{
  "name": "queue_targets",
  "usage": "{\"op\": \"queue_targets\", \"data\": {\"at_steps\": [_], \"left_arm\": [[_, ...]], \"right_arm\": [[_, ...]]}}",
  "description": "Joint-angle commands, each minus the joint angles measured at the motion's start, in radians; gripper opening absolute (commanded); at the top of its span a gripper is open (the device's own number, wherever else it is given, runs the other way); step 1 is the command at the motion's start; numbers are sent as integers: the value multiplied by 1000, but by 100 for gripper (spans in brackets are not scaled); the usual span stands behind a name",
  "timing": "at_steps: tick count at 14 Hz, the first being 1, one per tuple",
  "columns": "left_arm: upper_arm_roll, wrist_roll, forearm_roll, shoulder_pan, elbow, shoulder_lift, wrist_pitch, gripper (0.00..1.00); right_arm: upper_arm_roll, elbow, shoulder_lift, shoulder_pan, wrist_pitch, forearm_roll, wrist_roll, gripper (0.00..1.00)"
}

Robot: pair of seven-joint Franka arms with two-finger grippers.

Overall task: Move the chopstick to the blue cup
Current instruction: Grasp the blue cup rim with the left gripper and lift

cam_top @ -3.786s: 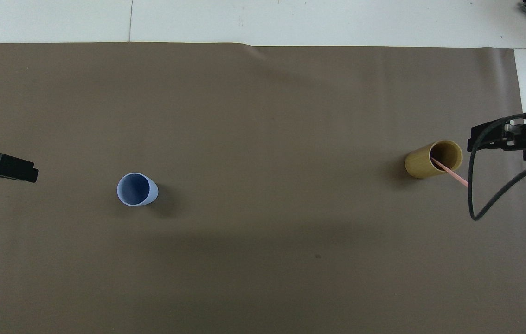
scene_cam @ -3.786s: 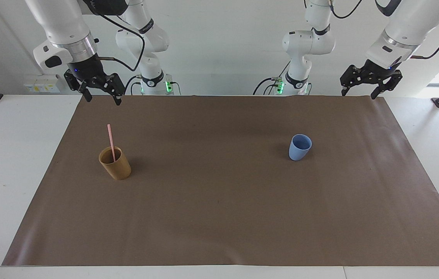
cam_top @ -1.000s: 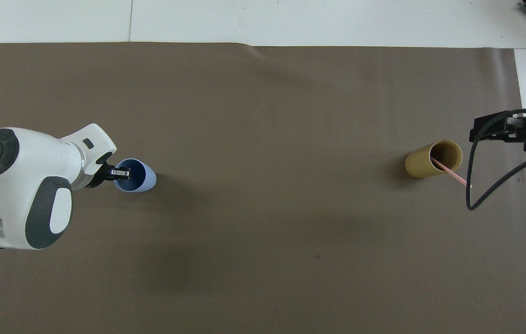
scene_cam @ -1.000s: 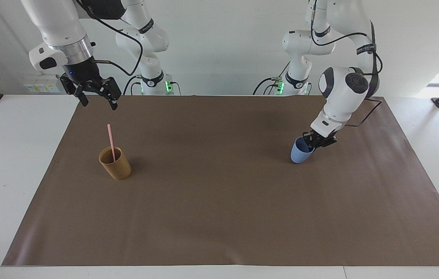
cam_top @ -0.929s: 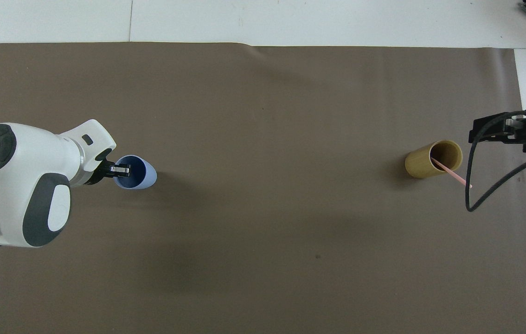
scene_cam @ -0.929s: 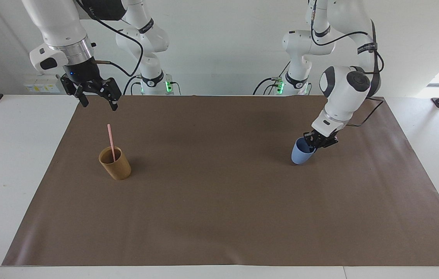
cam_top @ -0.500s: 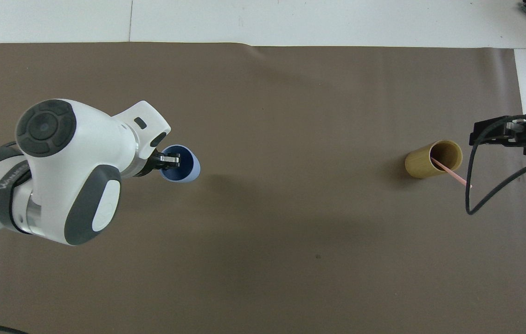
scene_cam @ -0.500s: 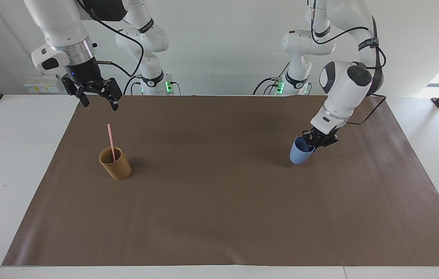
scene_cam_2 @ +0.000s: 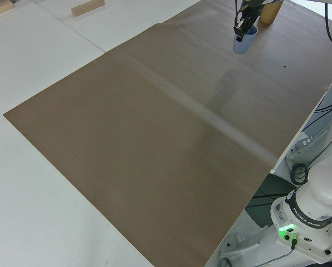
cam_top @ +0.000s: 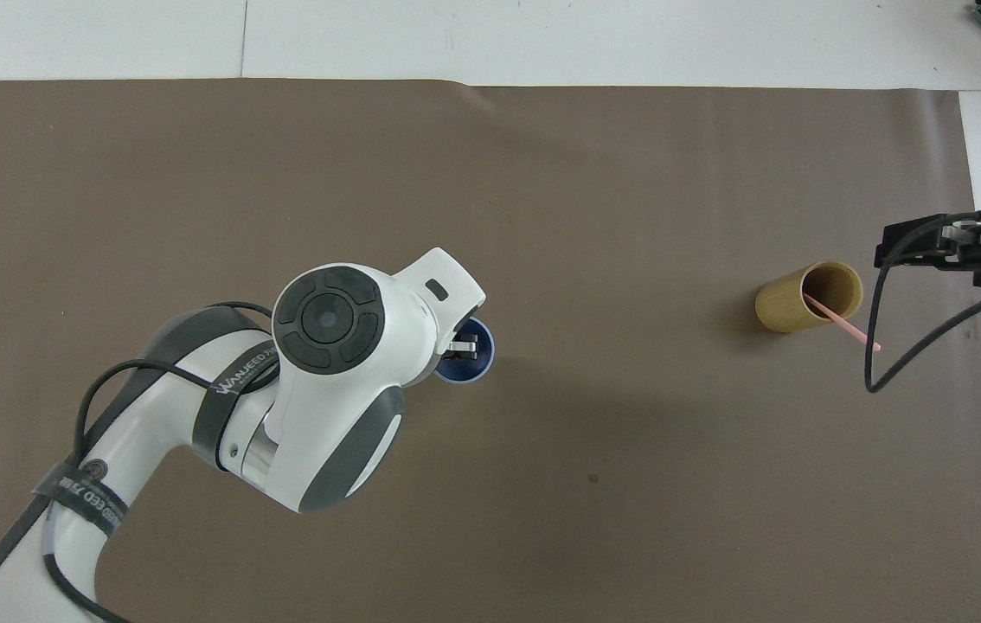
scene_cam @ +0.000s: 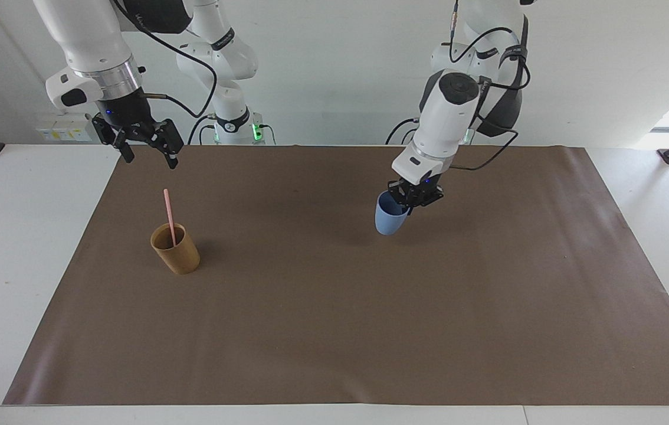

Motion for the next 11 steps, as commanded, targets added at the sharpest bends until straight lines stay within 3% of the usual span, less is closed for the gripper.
{"op": "queue_targets", "data": {"at_steps": [1,6,11], "left_arm": [[22,-29,9,-64,26,44,21,0],[21,-128,40,-100,37,79,73,0],[21,-242,80,-124,84,118,79,0]], "right_arm": [[4,-64,-29,-16,54,-5,-28,100],[4,-200,-72,-56,159,-5,-111,100],[4,-415,-136,-86,308,-5,-157,100]]}}
